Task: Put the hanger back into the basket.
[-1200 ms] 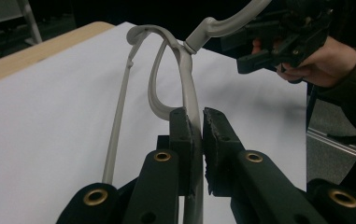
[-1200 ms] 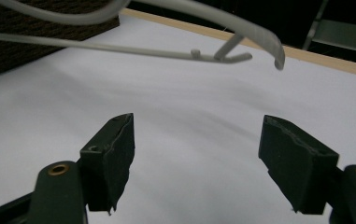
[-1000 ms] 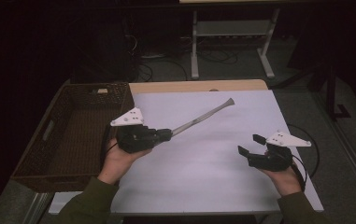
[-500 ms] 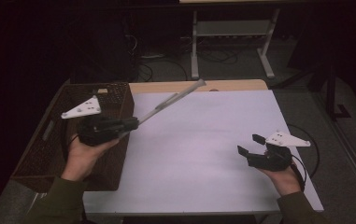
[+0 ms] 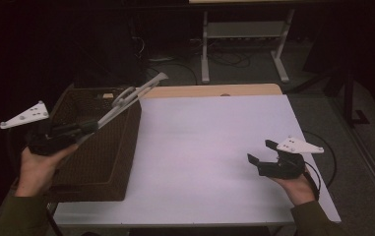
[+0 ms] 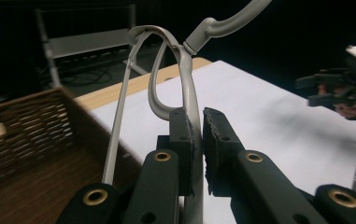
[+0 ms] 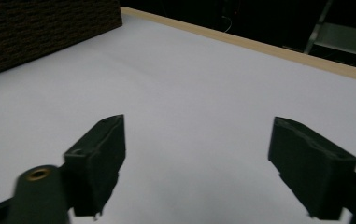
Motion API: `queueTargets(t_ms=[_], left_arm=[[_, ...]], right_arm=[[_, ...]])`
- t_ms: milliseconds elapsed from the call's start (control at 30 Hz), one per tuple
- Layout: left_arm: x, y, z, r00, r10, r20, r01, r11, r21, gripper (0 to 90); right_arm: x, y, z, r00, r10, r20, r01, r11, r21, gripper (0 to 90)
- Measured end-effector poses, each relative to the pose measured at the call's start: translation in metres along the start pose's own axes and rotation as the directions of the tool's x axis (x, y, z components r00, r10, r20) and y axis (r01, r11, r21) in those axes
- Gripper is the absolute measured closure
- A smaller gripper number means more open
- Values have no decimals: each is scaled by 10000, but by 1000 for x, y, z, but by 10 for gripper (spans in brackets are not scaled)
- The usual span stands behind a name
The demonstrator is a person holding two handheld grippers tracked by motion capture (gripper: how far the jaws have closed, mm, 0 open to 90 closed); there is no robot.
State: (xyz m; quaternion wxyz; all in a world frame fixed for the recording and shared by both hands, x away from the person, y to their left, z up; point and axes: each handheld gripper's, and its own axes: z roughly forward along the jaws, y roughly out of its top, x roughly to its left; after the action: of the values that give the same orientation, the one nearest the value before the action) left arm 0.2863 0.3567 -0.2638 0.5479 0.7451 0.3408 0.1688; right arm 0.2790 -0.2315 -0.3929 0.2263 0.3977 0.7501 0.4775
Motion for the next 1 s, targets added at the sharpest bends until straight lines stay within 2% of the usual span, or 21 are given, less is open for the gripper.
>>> queueTargets(t_ms=[167,333,467,600,733,1000], left_arm=[[13,-3,-23,9987,-99,-498,102,9999,63,833],[25,-10,-45,9959,-211,-878,229,9996,193,832],[33,-19,-55,9932,-313,-1126,361,9985,409,832],[42,-27,-60,9908,-442,-1278,513,9973,528,832],[47,-34,-59,9910,-606,-1190,687,9955,648,832],[57,-41,-47,9925,-449,-1134,606,9885,1386,831]], right_arm=[[3,4,1,9998,-184,115,185,9998,-41,59],[4,5,2,9996,-180,197,179,9998,20,55],[3,4,2,9996,-113,244,112,9999,76,56],[1,3,3,9993,-203,304,201,9998,71,56],[1,4,4,9990,-300,334,298,9995,66,56],[0,3,4,9992,-180,369,175,9998,126,58]])
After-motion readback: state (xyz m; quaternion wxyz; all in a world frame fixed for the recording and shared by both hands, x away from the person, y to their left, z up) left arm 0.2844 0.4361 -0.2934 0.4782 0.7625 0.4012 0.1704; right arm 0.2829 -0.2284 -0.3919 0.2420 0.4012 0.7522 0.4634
